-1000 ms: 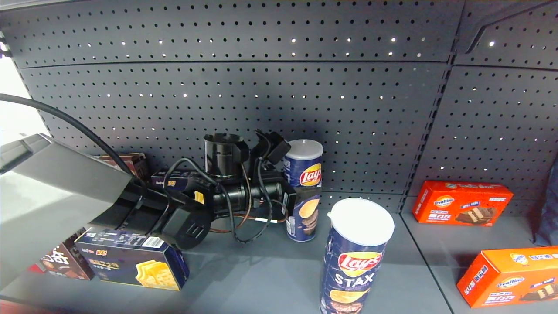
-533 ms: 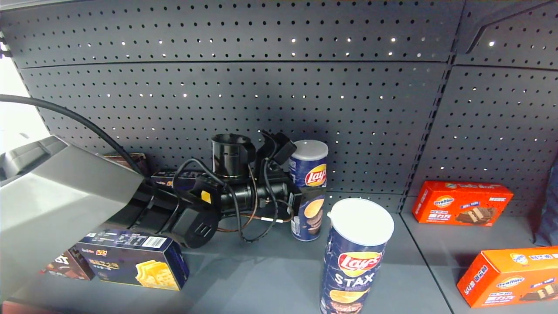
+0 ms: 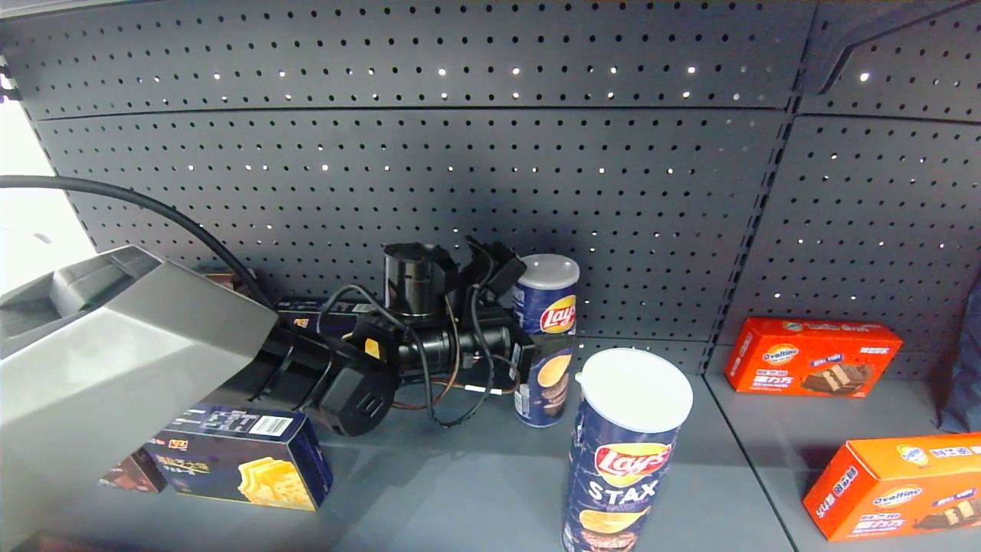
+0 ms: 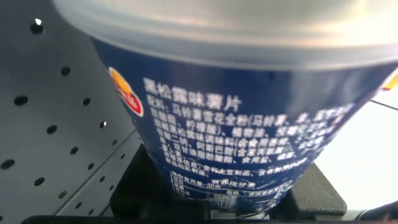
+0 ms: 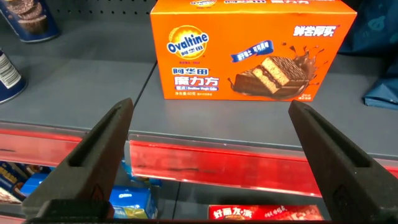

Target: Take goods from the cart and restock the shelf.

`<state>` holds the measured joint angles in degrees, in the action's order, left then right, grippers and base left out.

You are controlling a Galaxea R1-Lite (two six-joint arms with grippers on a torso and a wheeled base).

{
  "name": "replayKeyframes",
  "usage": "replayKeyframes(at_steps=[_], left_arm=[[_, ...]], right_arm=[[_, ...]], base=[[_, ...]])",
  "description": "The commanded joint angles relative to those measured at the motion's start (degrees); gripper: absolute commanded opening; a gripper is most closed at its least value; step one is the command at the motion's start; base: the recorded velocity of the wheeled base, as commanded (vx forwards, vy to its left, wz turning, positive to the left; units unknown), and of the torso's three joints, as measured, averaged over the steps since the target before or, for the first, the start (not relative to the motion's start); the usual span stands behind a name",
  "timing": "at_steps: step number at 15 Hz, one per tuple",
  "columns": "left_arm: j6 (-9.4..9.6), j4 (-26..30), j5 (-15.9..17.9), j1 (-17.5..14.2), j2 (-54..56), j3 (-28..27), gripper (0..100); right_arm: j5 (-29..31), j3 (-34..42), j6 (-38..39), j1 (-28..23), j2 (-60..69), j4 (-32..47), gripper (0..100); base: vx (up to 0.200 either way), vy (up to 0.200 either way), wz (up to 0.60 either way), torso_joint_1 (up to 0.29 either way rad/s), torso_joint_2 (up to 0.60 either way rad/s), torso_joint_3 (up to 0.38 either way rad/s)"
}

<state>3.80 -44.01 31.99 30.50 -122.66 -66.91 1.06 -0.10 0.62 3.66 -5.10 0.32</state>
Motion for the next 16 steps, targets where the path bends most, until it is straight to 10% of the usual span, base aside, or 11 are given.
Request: replayKeyframes(at_steps=[1,2,16], left_arm=[[0.06,0.06,0.00,-0.18,-0.39,0.12,0],[0.06,0.06,0.00,-0.18,-0.47,0.21,100],[2.26,-0.03,-5.53,-2.64,9.55,16.38,100]], right_arm=[[-0.01,0.01,-0.01,0.03,-0.09,-0.05,100],[-0.01,0.01,-0.01,0.03,-0.09,-0.05,100],[-0.01,0.01,-0.01,0.03,-0.09,0.03,100]], base=[[0.000,0.000,0.00,0.000,0.00,0.000],[0.000,0.000,0.00,0.000,0.00,0.000],[0.000,0.000,0.00,0.000,0.00,0.000]])
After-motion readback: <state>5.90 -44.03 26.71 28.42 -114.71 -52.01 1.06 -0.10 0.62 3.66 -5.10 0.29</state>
